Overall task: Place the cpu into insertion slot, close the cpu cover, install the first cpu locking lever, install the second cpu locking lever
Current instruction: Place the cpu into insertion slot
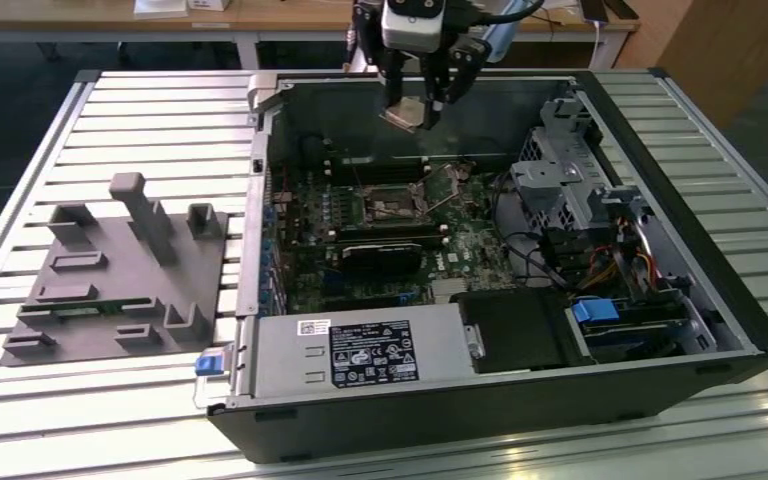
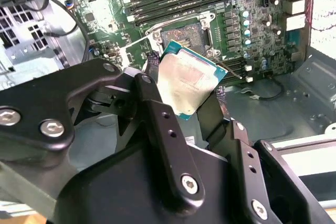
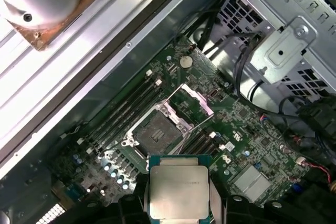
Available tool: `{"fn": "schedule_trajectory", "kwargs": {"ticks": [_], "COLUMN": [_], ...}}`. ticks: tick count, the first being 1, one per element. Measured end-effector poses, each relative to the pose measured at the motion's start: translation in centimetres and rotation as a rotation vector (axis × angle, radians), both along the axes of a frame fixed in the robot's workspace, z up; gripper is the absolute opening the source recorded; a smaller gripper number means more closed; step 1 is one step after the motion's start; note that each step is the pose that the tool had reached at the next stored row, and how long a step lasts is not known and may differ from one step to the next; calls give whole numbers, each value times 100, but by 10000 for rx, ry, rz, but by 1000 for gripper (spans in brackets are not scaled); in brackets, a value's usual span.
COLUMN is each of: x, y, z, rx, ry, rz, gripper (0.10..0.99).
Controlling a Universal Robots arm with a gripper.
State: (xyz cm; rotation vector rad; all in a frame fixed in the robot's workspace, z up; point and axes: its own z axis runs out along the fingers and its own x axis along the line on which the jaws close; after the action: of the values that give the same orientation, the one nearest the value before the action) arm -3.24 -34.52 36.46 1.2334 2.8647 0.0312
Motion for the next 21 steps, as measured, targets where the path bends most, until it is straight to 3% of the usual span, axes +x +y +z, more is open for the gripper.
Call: {"fn": "schedule_trajectory", "kwargs": {"ticks": [21], "x": [0], "y": [6], "z": [-23], "rx": [-19], "ry": [1], "rz": [-2002], "gripper": [541]}}
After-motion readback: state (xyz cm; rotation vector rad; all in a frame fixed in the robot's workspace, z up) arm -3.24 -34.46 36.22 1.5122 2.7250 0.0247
